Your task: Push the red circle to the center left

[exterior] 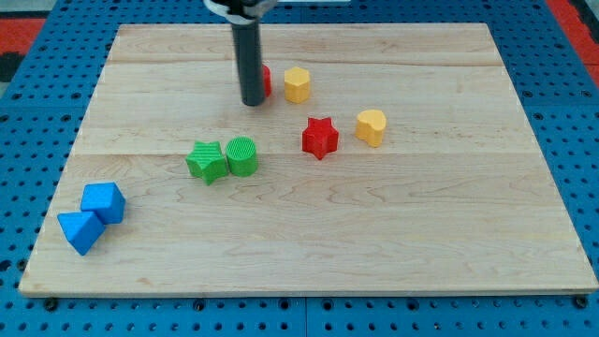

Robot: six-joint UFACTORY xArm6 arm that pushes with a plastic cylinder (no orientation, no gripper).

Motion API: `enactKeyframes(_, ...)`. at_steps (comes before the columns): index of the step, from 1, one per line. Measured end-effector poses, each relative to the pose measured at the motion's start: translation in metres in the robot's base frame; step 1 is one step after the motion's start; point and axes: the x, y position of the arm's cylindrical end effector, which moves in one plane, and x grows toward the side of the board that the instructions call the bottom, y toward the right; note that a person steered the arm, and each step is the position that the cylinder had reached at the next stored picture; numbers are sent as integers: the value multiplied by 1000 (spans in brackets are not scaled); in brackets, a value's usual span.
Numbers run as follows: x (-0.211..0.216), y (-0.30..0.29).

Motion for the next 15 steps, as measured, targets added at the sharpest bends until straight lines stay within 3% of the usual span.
enactKeyframes(1, 0, -44)
enactKeyframes(3, -4, -49)
enactKeyframes(4, -69, -48)
enactKeyframes(5, -127, 9)
enactKeyframes(6, -135, 77)
enactKeyframes(7, -131, 116)
enactKeyframes(9, -28, 55)
enactKeyframes(10, -27, 8)
enactKeyframes(15, -53, -34)
